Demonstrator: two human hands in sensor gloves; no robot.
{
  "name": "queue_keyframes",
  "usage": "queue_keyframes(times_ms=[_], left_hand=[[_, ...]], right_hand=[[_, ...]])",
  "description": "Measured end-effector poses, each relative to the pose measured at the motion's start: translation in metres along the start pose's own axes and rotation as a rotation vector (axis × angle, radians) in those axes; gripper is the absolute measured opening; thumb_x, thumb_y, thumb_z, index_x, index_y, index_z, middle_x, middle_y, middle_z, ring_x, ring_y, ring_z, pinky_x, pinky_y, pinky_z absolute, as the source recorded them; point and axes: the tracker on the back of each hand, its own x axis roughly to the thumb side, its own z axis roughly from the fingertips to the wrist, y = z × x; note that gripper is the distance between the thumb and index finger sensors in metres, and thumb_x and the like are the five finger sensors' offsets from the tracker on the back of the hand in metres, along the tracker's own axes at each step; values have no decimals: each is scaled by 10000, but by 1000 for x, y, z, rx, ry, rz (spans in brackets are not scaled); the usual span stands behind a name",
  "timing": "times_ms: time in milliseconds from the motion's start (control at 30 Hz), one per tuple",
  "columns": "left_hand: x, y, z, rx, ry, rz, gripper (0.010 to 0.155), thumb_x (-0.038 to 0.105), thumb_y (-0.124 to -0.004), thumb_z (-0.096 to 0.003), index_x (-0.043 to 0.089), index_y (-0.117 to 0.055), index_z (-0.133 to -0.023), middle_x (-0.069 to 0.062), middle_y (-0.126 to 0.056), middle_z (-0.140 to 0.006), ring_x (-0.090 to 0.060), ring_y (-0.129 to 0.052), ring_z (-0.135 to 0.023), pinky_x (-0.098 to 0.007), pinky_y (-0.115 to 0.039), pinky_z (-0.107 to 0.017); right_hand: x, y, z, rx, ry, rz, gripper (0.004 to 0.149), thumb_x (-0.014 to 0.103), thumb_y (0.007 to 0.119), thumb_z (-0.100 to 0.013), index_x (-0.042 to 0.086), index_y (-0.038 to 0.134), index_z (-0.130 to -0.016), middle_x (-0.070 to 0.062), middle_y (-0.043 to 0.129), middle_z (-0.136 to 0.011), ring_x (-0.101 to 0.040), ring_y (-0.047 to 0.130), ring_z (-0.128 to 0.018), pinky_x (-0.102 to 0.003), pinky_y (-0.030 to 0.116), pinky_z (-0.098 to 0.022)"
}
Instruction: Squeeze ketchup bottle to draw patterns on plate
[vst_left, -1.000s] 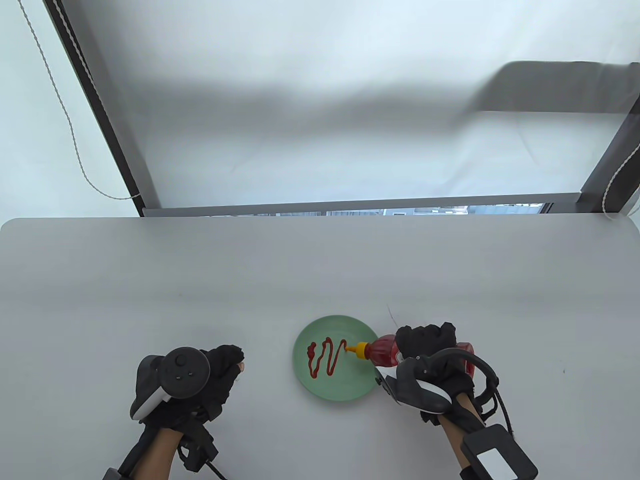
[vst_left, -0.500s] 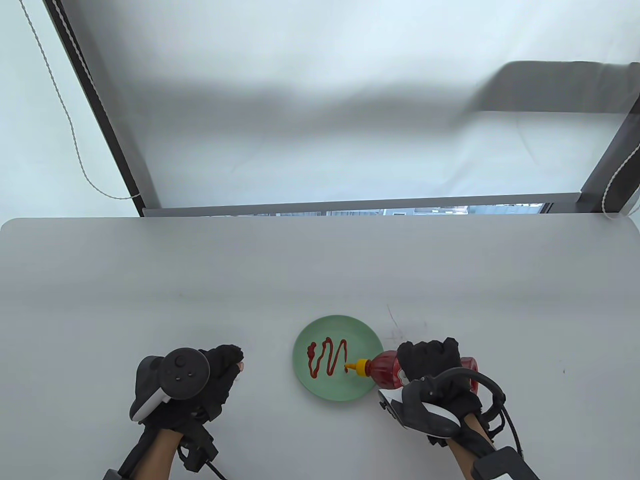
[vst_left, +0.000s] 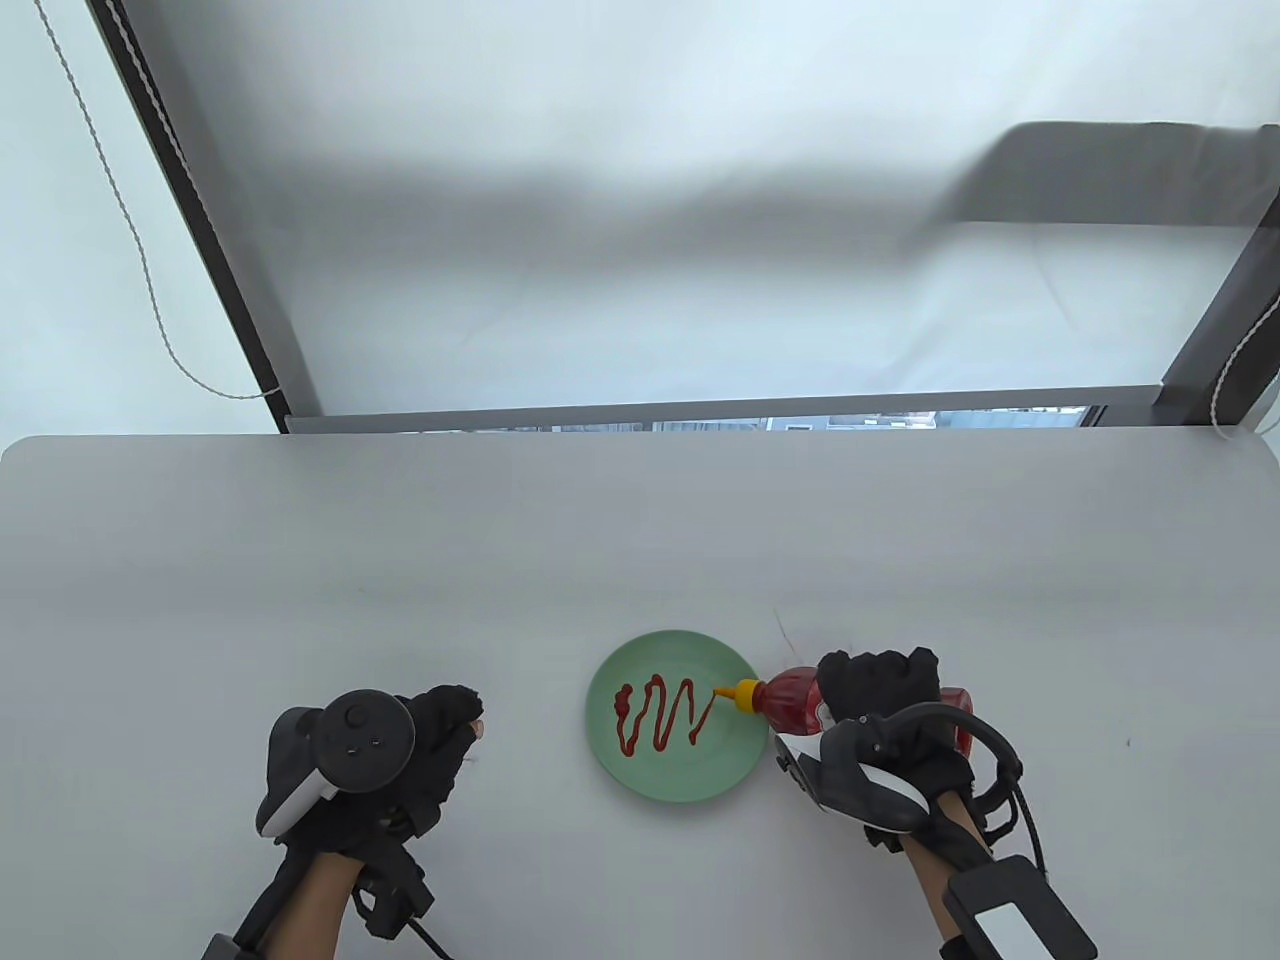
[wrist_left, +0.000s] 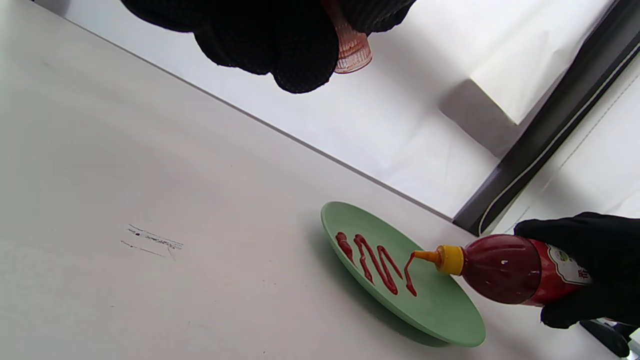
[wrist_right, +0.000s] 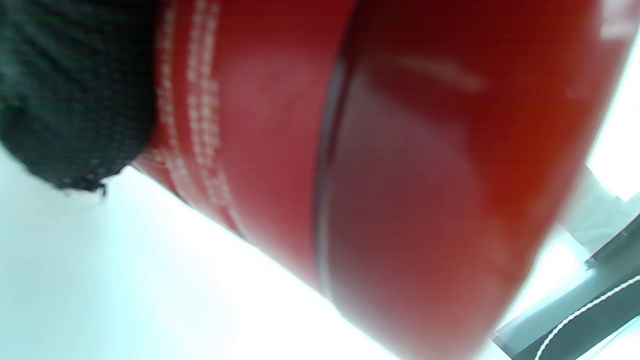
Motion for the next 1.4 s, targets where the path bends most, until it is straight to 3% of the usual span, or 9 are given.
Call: queue_keyframes(times_ms=[533,967,1400], left_hand=[[4,-1,2,4,-7,-38,433,264,-687,-607,144,-588,-1011,-164,-827,-944,-425,-779,-835,-569,-701,-568],[2,0,3,12,5,-21,433,263,-688,-606,143,-589,-1011,-165,-829,-942,-426,-779,-834,-570,-700,-567],[3,-7,4,-8,21,-65,433,270,-685,-604,148,-589,-1008,-151,-834,-938,-417,-790,-827,-560,-711,-561]], right_hand=[[-18,-4,40,-4,10,-16,946,638,1017,-350,261,617,-1120,-105,859,-1022,-300,895,-887,-580,739,-770],[-28,11,31,32,62,-23,960,652,1014,-352,240,619,-1124,-110,862,-1020,-305,898,-889,-575,749,-768],[-41,27,57,-49,149,-268,1006,721,981,-378,207,585,-1146,-131,833,-1042,-323,881,-896,-592,733,-758]])
